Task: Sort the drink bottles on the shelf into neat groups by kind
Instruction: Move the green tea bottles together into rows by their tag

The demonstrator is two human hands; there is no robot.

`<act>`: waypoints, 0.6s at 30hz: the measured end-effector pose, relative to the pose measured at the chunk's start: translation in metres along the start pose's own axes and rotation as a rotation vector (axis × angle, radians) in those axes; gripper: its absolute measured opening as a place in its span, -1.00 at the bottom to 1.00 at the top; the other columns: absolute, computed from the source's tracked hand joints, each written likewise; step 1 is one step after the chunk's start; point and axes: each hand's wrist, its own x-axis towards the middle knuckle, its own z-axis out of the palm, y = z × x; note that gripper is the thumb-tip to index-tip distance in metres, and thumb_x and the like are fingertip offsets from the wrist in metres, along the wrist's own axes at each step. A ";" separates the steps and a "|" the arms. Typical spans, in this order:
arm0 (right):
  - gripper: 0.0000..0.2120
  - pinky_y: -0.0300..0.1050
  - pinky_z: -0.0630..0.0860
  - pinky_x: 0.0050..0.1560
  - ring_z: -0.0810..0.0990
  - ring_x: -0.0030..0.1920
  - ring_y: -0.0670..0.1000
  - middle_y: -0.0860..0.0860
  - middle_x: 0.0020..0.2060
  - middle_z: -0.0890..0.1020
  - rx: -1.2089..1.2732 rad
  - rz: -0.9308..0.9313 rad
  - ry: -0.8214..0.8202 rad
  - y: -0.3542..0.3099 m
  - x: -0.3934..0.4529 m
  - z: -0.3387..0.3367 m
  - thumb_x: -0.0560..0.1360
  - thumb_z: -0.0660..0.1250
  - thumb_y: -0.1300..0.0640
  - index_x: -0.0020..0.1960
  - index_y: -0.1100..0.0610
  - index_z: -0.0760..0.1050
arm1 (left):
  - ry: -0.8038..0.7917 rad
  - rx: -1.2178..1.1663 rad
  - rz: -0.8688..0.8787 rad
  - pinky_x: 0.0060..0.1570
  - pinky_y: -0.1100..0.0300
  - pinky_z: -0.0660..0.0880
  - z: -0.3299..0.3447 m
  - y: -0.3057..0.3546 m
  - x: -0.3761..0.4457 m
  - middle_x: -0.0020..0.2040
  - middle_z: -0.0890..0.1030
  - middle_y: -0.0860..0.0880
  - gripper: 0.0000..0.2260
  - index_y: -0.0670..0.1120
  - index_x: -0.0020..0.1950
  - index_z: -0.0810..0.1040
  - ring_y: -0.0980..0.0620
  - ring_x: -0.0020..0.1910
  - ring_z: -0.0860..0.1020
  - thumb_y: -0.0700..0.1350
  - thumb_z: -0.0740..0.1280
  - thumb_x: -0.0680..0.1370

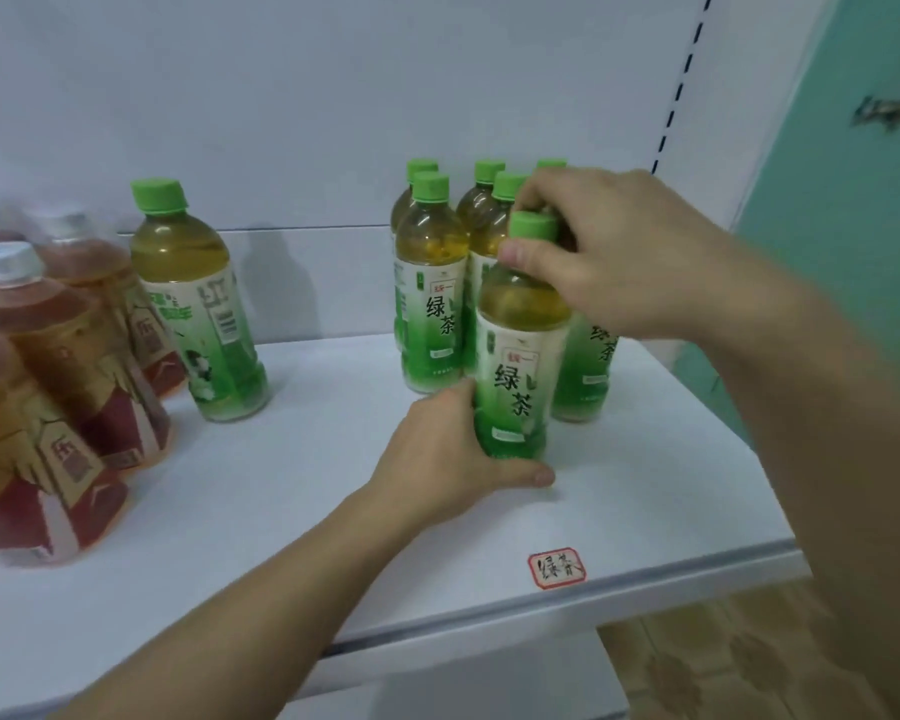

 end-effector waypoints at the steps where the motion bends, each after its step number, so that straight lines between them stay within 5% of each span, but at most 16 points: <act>1: -0.77 -0.04 0.31 -0.15 0.48 -0.11 0.06 -0.17 -0.22 0.47 -0.031 -0.018 -0.034 0.005 0.009 0.000 0.61 0.27 -0.16 0.09 -0.02 0.45 | 0.030 0.002 -0.013 0.05 0.13 0.61 0.002 0.000 0.007 0.20 0.66 0.15 -0.20 0.13 0.30 0.51 0.13 0.08 0.62 0.33 0.62 0.14; 5: -0.69 0.07 0.24 0.02 0.43 0.07 0.12 -0.01 -0.13 0.53 -0.210 -0.074 -0.058 0.022 0.033 0.000 0.65 0.20 -0.17 0.21 0.04 0.45 | 0.122 -0.078 -0.071 -0.01 0.05 0.65 0.007 0.000 0.034 0.14 0.69 0.10 -0.31 0.03 0.27 0.57 0.10 0.01 0.65 0.16 0.69 0.20; 10: -0.68 0.16 0.22 0.10 0.34 0.07 0.09 0.06 -0.08 0.54 -0.283 -0.145 -0.068 0.036 0.049 0.001 0.66 0.18 -0.17 0.19 0.05 0.46 | 0.205 -0.100 -0.076 -0.27 0.50 0.39 0.017 -0.003 0.041 -0.11 0.56 0.31 -0.43 0.11 0.09 0.53 0.42 -0.12 0.49 0.14 0.70 0.20; 18: -0.73 0.13 0.21 0.05 0.38 0.02 0.08 0.00 -0.03 0.54 -0.183 -0.225 -0.084 0.051 0.055 0.005 0.66 0.19 -0.13 0.25 0.01 0.43 | 0.264 -0.037 -0.062 -0.21 0.34 0.49 0.019 -0.005 0.036 -0.06 0.53 0.27 -0.41 0.10 0.12 0.49 0.30 -0.12 0.55 0.19 0.66 0.23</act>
